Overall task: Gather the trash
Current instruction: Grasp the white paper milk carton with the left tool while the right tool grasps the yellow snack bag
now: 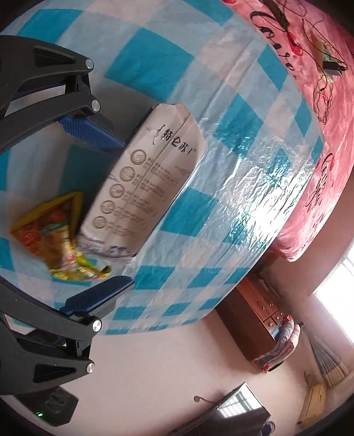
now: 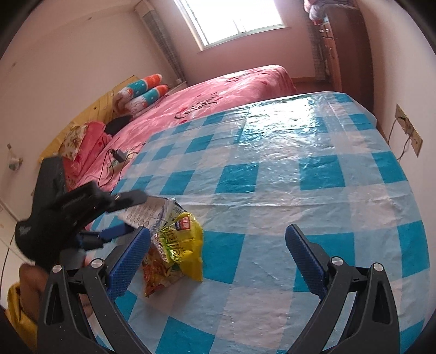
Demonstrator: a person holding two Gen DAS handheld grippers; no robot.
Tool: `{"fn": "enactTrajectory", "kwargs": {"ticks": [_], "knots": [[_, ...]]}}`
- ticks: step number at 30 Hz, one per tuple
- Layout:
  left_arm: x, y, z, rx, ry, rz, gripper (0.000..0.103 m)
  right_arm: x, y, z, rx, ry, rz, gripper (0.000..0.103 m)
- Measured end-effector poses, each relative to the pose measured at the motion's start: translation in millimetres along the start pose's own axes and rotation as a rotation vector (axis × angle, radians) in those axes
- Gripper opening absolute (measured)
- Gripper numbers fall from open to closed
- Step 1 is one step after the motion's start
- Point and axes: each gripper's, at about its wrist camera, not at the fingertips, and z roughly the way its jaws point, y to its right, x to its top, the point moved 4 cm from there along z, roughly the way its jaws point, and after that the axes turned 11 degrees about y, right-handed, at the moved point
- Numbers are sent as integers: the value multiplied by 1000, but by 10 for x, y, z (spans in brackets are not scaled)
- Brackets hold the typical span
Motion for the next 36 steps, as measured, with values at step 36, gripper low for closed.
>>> {"fn": "enactTrajectory", "kwargs": {"ticks": [36], "knots": [[0,-52,-469,285,128,361,55,-210,-279,599,210,-167,51,98]]}}
